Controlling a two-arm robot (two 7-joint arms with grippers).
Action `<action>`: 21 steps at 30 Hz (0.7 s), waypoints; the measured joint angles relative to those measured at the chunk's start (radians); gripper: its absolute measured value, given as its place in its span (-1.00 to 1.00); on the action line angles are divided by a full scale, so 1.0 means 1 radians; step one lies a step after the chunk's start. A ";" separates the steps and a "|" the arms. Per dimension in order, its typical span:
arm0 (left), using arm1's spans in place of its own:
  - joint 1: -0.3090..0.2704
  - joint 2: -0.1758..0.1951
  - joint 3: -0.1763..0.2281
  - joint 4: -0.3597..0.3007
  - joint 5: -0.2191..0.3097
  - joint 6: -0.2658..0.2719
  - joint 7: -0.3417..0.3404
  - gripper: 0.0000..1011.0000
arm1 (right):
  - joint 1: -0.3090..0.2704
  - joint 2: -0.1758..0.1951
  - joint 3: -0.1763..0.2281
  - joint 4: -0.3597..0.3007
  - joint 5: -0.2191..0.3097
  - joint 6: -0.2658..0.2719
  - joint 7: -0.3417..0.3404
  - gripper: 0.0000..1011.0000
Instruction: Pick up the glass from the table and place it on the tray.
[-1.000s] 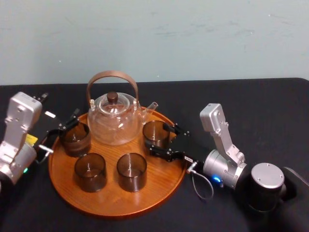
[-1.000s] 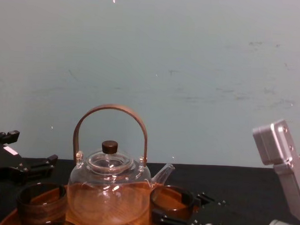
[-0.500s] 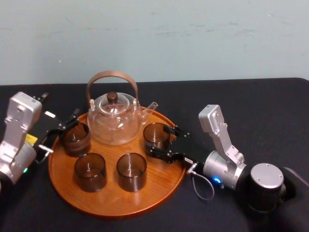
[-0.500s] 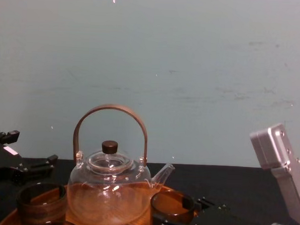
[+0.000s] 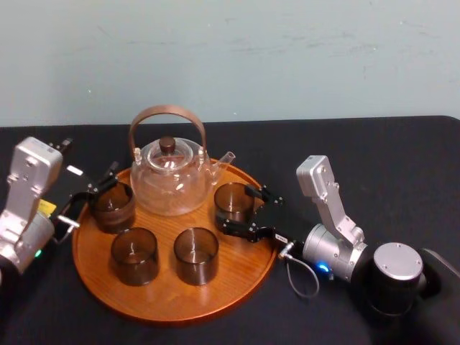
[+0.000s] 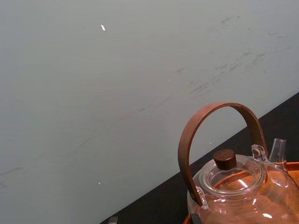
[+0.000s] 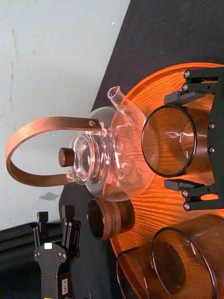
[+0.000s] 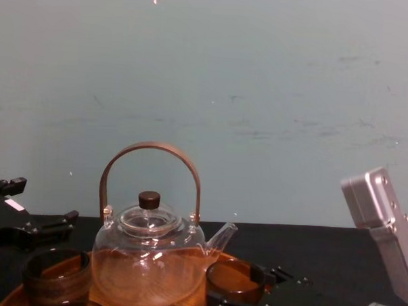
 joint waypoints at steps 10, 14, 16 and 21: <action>0.000 0.000 0.000 0.000 0.000 0.000 0.000 0.98 | -0.018 0.017 0.013 -0.054 0.008 -0.019 0.003 0.98; 0.000 0.000 0.000 0.000 0.000 0.000 0.000 0.98 | -0.028 0.028 0.019 -0.085 0.015 -0.021 0.005 0.98; 0.000 0.000 0.000 0.000 0.000 0.000 0.000 0.98 | -0.032 0.031 0.020 -0.095 0.017 -0.021 0.006 0.98; 0.000 0.000 0.000 0.000 0.000 0.000 0.000 0.98 | -0.043 0.041 0.024 -0.125 0.027 -0.021 0.009 0.98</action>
